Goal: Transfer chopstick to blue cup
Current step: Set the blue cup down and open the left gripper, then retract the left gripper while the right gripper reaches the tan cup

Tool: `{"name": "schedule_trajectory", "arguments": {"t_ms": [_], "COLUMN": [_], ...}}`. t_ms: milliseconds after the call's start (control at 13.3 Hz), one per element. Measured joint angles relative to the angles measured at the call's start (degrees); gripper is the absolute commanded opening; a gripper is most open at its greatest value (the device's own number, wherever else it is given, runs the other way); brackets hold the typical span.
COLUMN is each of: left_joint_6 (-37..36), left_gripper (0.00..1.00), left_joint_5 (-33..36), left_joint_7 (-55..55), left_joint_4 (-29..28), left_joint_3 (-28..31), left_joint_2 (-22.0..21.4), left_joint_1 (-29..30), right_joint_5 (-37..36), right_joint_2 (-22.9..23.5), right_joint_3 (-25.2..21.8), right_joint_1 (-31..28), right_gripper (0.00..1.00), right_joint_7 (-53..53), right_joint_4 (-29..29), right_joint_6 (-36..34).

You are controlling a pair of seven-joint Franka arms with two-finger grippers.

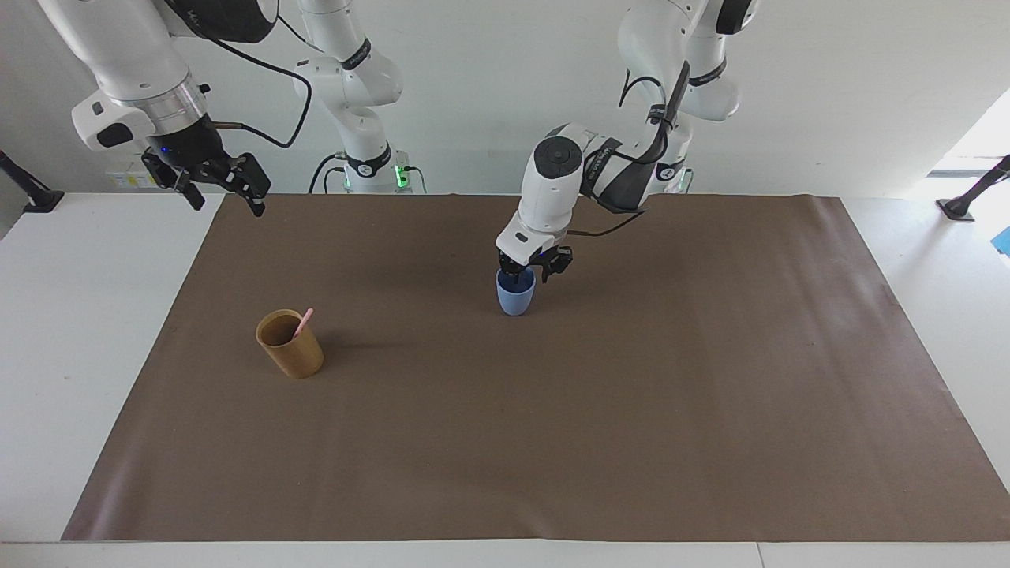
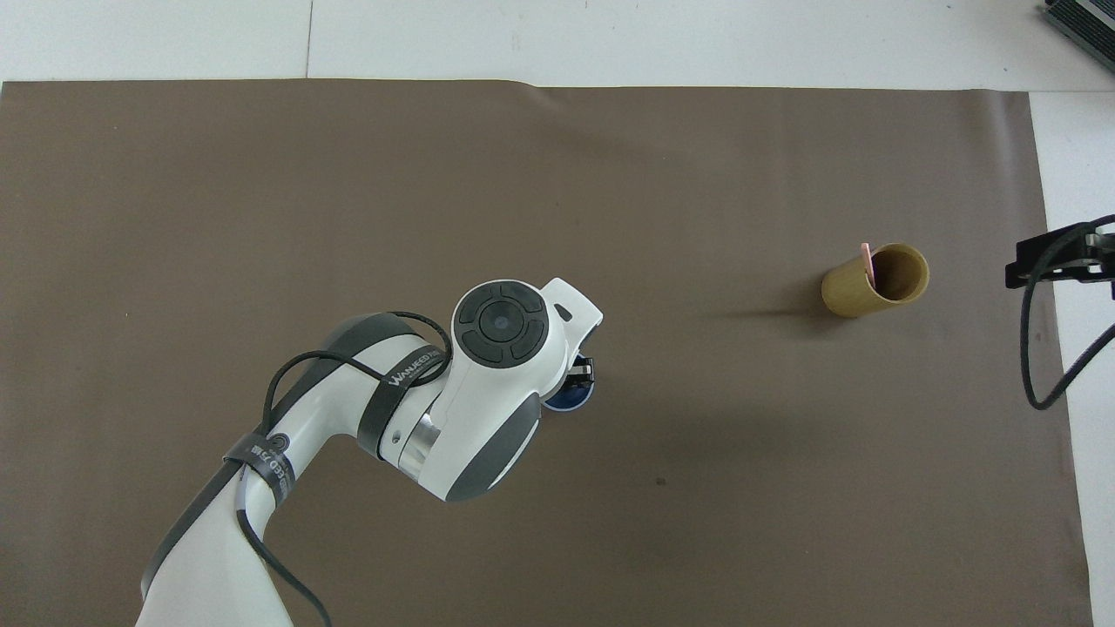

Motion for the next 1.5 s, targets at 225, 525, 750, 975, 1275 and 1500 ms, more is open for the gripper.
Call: {"name": "schedule_trajectory", "arguments": {"t_ms": [225, 525, 750, 975, 1275, 1500], "left_joint_6": [-0.4, -5.2, -14.2, -19.1, -22.9, -23.7], "left_gripper": [1.0, 1.0, 1.0, 1.0, 1.0, 1.0], "left_joint_5": [0.0, 0.3, 0.3, 0.4, 0.4, 1.7], "left_joint_7": [-0.2, 3.2, 11.5, 21.4, 36.3, 42.1], "left_joint_4": [1.7, 4.1, 4.1, 3.9, 3.9, 4.1], "left_joint_3": [1.2, 1.5, 1.7, 1.8, 1.9, 2.0], "left_joint_2": [-1.0, -7.1, -12.7, -14.7, -15.7, -16.3], "left_joint_1": [2.3, 10.5, 16.9, 23.7, 33.5, 38.2], "right_joint_5": [0.0, 0.0, 0.0, -0.9, -5.9, -7.2], "right_joint_2": [0.0, 0.0, 1.3, 4.5, 9.4, 12.4], "right_joint_3": [0.0, 0.1, 0.2, 0.2, 0.3, 0.3], "right_joint_1": [0.0, 0.6, 3.5, 5.3, 8.6, 9.3], "right_gripper": [1.0, 1.0, 1.0, 1.0, 0.91, 0.69], "right_joint_7": [0.0, 0.0, 0.0, 0.0, -0.1, -0.1], "right_joint_4": [0.0, -0.1, -1.3, -3.2, -3.7, -4.2], "right_joint_6": [0.0, 0.9, 5.5, 11.5, 15.4, 17.6]}}
